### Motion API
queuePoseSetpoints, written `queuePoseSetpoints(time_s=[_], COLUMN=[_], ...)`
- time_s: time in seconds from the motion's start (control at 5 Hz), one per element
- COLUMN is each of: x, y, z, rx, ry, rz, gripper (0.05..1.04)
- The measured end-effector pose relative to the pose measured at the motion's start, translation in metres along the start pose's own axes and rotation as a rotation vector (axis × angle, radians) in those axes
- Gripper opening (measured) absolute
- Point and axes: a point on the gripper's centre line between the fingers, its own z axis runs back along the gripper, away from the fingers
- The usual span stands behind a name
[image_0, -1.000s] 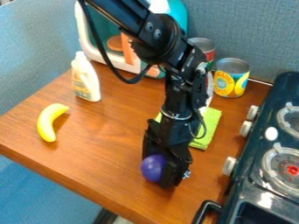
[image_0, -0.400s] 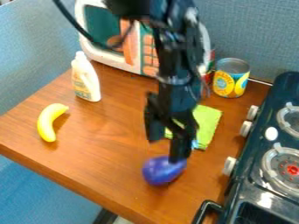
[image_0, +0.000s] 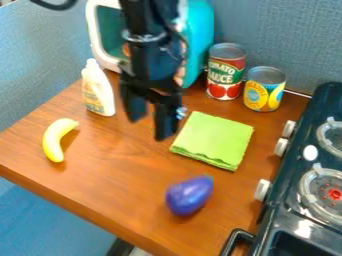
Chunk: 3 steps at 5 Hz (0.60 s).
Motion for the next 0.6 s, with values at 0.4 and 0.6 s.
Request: queuePoseSetpoints(time_s=[0.4,0.6], x=[-0.010,-0.013], y=[0.101,0.120], z=[-0.019,-0.025], rx=[0.073,0.083], ry=[-0.017,-0.012], rz=[0.326,0.368], gripper=[1.000,1.000])
